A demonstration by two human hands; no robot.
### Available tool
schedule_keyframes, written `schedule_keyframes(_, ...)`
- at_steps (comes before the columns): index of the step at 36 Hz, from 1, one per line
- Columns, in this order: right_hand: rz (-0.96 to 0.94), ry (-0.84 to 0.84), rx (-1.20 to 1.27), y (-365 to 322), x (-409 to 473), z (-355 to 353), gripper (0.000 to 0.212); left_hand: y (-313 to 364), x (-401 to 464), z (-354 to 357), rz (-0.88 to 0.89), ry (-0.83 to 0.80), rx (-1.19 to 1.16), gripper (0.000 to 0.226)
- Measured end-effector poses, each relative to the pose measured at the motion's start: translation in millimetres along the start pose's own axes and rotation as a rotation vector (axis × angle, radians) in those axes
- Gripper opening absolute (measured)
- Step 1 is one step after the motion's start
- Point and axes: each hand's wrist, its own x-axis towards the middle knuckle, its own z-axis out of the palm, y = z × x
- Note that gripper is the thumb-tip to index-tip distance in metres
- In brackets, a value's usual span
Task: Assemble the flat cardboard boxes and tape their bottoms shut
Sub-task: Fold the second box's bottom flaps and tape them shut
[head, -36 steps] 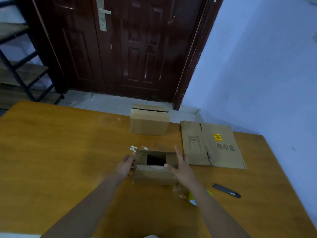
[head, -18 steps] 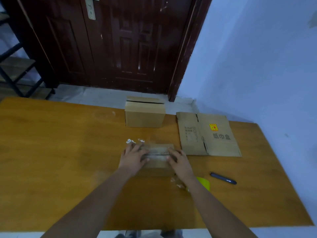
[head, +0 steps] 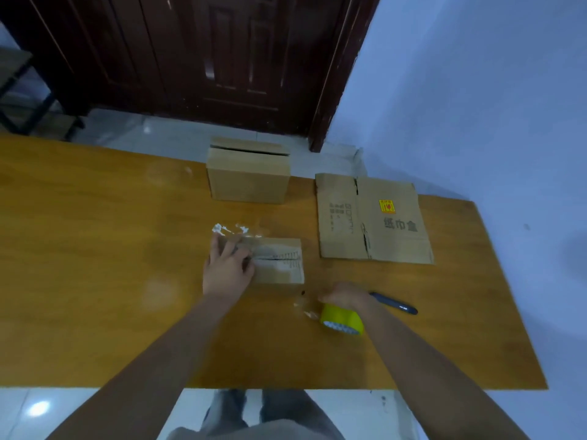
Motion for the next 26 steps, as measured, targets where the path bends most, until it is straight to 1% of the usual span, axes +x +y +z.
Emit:
schedule_keyframes(1, -0.006, -0.037, -0.021, 0, 13, 2, 0.043, 2, 0, 0, -0.017, -0.001, -0.007, 0.022)
schedule_keyframes(2, -0.007, -0.065, -0.052, 1, 27, 7, 0.053, 4, 0, 0, -0.035, -0.008, -0.014, 0.022)
schedule_keyframes(4, -0.015, -0.070, -0.117, 2, 57, 16, 0.057, 2, 3, -2, -0.043, -0.007, -0.038, 0.021)
schedule_keyframes(7, -0.009, -0.069, -0.234, -13, 59, 15, 0.052, 2, 6, -2, -0.047, -0.014, -0.048, 0.020)
schedule_keyframes(11, -0.005, -0.123, -0.277, -21, 57, 17, 0.046, 3, 8, 1, -0.067, -0.003, -0.040, 0.022)
schedule_keyframes(13, -0.028, -0.108, -0.289, -18, 57, 20, 0.036, 3, 8, 1, -0.054, 0.003, -0.032, 0.022)
schedule_keyframes(15, -0.061, -0.077, -0.253, -14, 59, 24, 0.027, 3, 8, 0, -0.044, 0.007, -0.018, 0.020)
schedule_keyframes(18, -0.121, -0.020, -0.157, -10, 57, 24, 0.022, 4, 8, -2, -0.043, -0.010, 0.021, 0.019)
schedule_keyframes(20, -0.144, 0.005, -0.116, -8, 52, 27, 0.022, 6, 8, -4, -0.037, -0.024, 0.057, 0.019)
schedule_keyframes(23, -0.159, 0.060, -0.072, -10, 41, 29, 0.028, 6, 9, -7, -0.032, -0.033, 0.098, 0.020)
schedule_keyframes(26, -0.157, 0.056, -0.091, -14, 28, 24, 0.033, 6, 11, -11, -0.025, -0.061, 0.134, 0.024)
